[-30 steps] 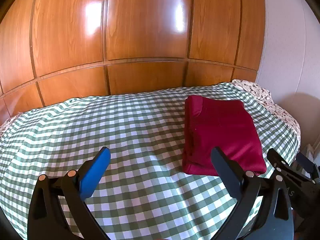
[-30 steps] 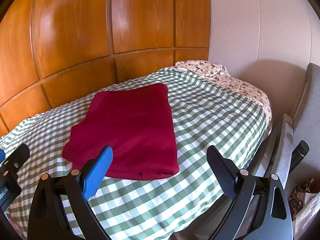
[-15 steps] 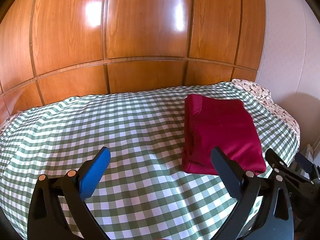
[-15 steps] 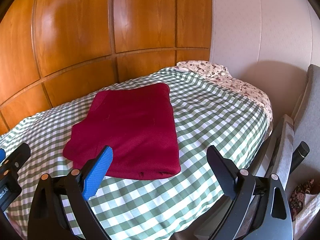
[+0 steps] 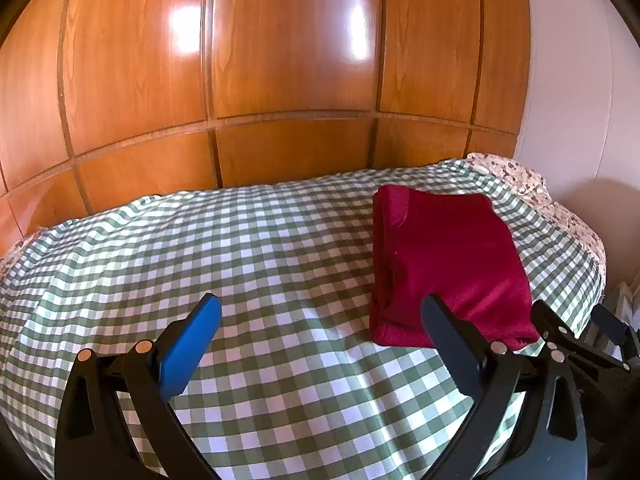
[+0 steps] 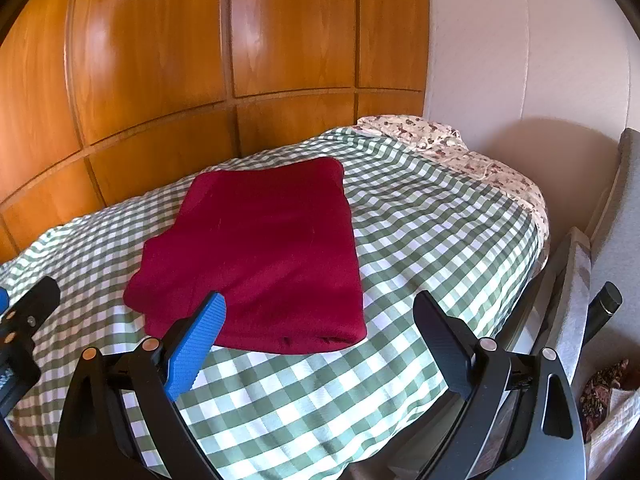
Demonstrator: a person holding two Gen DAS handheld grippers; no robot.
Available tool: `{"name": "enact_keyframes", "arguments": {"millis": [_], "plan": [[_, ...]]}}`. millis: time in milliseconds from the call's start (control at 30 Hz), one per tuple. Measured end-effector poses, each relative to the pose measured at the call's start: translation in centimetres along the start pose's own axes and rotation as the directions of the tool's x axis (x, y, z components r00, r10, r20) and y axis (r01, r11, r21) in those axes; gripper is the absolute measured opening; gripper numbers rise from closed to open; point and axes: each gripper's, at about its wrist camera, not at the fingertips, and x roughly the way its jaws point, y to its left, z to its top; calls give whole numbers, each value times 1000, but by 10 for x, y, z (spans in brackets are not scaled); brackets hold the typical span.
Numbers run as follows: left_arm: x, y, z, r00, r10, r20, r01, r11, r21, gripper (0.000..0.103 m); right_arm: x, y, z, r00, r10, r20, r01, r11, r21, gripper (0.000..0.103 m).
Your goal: Fold small clothes
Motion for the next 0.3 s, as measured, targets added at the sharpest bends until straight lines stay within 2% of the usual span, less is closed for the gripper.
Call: {"name": "enact_keyframes", "arguments": {"millis": [300], "plan": [[15, 8, -4, 998, 4, -64, -7, 999, -41, 100, 6, -8, 7, 1000, 22, -5, -22, 1000, 19, 94]]}}
